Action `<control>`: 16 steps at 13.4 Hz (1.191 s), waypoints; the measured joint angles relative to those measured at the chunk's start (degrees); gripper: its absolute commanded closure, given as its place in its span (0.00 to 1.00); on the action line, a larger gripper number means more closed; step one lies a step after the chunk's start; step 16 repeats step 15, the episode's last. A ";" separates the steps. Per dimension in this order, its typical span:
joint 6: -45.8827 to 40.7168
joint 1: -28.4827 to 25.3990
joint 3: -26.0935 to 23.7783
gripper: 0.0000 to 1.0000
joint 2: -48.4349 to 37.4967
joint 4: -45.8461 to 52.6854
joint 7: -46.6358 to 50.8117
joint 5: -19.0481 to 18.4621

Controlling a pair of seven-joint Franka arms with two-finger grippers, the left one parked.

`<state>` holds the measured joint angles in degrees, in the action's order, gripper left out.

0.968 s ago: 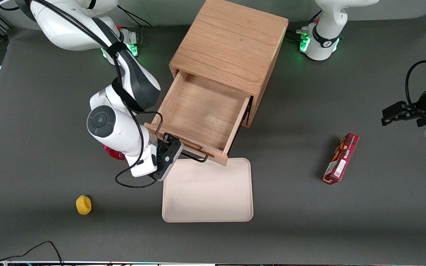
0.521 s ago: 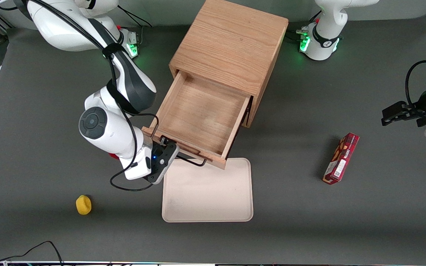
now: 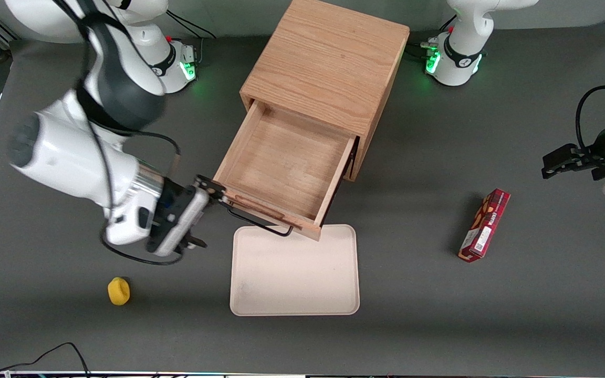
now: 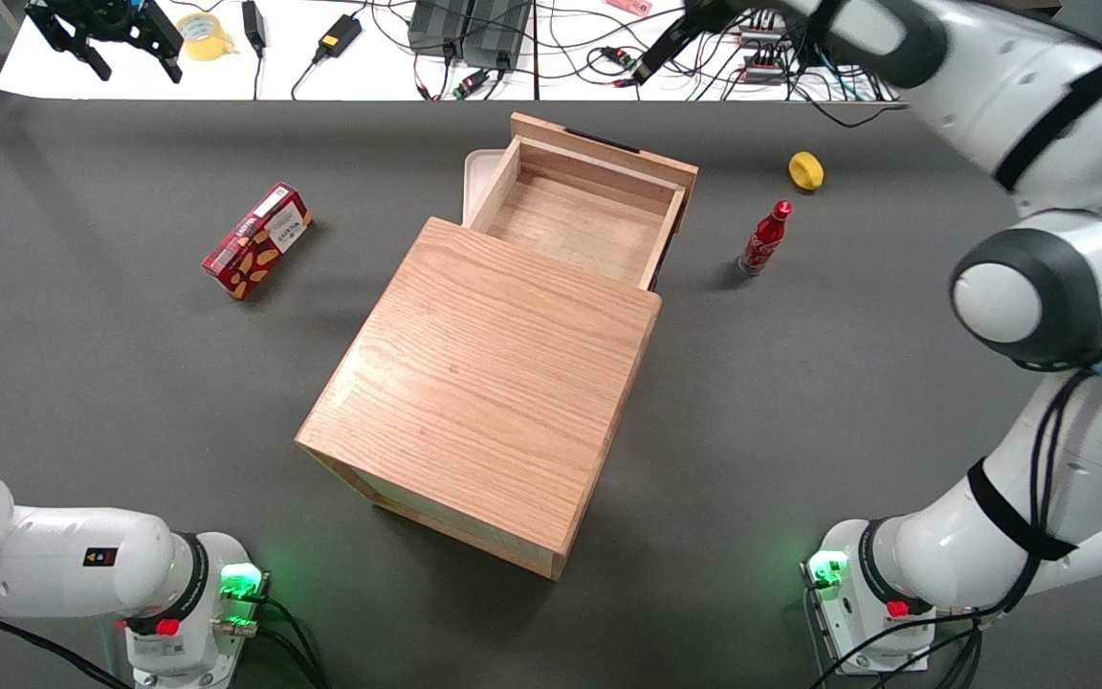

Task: Open upper drawer

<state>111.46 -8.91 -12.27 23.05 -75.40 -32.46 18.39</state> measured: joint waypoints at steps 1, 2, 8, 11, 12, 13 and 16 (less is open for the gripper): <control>-3.92 2.05 0.11 0.00 -2.55 -0.31 3.10 0.18; -8.09 4.26 0.28 0.00 -5.43 -0.95 6.73 0.06; -25.21 14.02 1.71 0.00 -23.92 -13.63 29.08 -12.93; -24.61 14.43 1.74 0.00 -27.03 -17.92 39.81 -16.86; -23.54 14.91 1.76 0.00 -26.90 -18.63 40.59 -16.92; -22.52 15.47 1.76 0.00 -26.69 -19.31 40.81 -16.92; -21.73 16.21 1.79 0.00 -26.55 -20.03 40.91 -16.92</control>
